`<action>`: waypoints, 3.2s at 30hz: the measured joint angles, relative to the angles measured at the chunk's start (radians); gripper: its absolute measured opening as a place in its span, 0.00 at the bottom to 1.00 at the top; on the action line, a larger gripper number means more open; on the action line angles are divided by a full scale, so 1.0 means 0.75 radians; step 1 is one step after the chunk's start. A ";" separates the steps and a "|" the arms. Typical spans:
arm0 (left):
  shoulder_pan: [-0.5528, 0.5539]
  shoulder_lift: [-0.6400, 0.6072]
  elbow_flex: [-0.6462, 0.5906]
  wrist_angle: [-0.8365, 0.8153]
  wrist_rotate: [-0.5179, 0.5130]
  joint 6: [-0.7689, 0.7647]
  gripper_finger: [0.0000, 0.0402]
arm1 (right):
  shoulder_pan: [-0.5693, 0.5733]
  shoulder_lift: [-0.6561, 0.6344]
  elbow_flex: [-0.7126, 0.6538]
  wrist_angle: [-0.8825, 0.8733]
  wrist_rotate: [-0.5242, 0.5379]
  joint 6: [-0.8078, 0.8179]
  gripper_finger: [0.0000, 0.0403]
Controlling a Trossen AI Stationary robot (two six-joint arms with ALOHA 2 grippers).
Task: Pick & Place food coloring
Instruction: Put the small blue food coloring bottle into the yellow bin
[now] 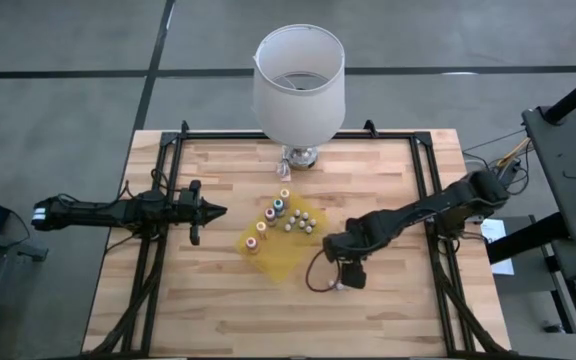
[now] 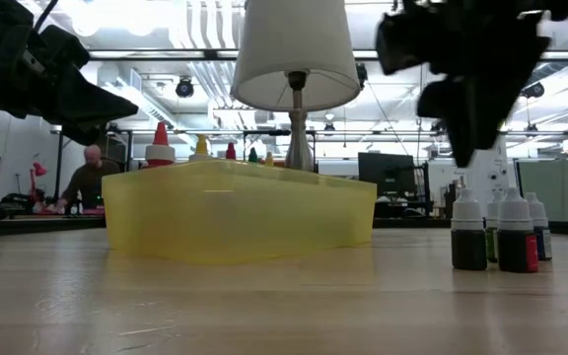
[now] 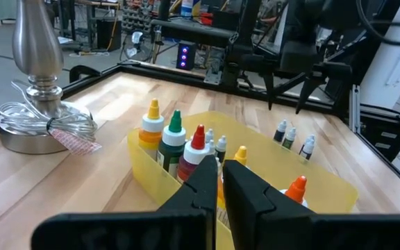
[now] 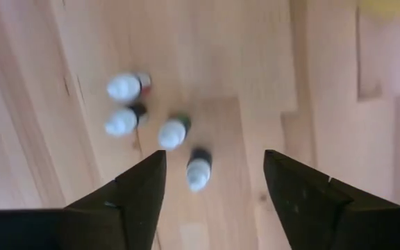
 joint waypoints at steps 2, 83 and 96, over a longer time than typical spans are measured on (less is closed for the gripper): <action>0.000 0.000 0.000 0.000 0.000 0.000 0.00 | 0.023 -0.019 -0.036 0.000 0.000 0.012 0.61; 0.000 0.000 0.000 0.000 0.000 0.000 0.00 | 0.128 0.075 -0.254 0.244 0.068 0.457 0.40; 0.000 0.000 0.000 0.000 0.000 0.000 0.00 | 0.106 0.072 -0.236 0.229 0.049 0.419 0.16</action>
